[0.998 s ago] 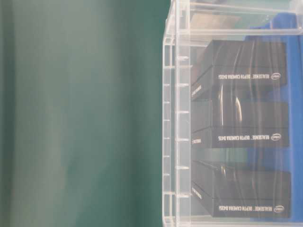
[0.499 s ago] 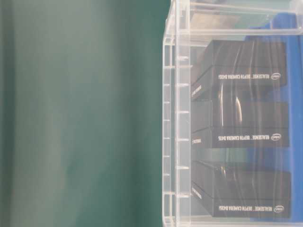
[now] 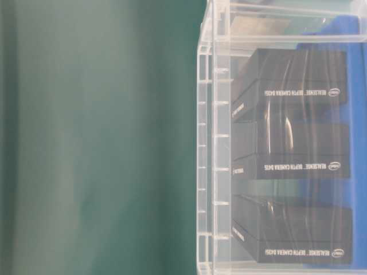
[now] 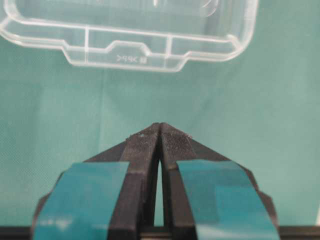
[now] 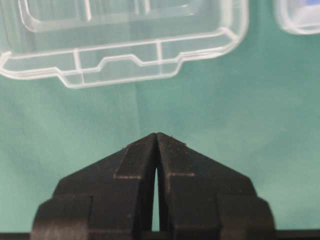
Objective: Clamp the lid of the box with both arms, then lift and open it.
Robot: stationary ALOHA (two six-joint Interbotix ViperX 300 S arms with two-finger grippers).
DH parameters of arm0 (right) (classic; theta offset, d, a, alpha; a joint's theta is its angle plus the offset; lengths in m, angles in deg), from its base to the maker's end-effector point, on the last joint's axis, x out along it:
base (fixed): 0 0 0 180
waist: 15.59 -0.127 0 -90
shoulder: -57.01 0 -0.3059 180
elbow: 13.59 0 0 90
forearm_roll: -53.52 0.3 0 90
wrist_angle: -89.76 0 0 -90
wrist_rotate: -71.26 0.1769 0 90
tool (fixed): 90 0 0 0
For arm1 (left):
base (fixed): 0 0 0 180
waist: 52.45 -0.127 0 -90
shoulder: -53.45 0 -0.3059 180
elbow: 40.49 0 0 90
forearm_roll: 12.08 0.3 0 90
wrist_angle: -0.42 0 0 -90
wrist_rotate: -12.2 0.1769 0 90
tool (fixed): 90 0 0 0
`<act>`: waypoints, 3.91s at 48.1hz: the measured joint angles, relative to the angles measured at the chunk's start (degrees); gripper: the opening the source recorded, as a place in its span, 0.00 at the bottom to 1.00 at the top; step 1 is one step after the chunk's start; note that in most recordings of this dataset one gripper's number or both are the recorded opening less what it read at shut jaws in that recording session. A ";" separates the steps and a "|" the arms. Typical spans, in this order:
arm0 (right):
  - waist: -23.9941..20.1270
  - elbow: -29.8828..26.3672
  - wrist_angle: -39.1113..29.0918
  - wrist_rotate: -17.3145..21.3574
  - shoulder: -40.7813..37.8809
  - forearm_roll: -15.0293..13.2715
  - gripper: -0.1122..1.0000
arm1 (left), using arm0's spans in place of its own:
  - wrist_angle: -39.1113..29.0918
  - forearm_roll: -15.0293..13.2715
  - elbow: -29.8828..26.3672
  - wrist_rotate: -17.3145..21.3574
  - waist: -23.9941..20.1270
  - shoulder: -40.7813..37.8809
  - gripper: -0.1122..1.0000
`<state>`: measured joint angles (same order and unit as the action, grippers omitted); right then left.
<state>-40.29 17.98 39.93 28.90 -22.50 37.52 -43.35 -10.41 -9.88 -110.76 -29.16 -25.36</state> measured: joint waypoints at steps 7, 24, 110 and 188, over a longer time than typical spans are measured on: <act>-0.18 -2.46 -4.57 0.00 1.49 0.00 0.11 | -5.80 0.70 -3.43 -0.09 0.00 0.70 0.11; -0.44 -3.34 -6.42 -0.09 1.76 -1.93 0.11 | -8.17 4.75 -4.39 -0.09 -0.09 1.49 0.11; 35.33 -0.53 25.58 -5.01 18.28 -34.28 0.11 | 18.72 16.96 -2.46 19.78 -34.37 21.27 0.11; 38.76 10.11 48.52 -6.59 18.19 -34.19 0.11 | 45.18 16.17 13.36 19.51 -33.57 21.45 0.11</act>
<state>-1.53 28.09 88.44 22.31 -4.31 3.33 1.83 5.76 3.48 -91.25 -62.74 -3.92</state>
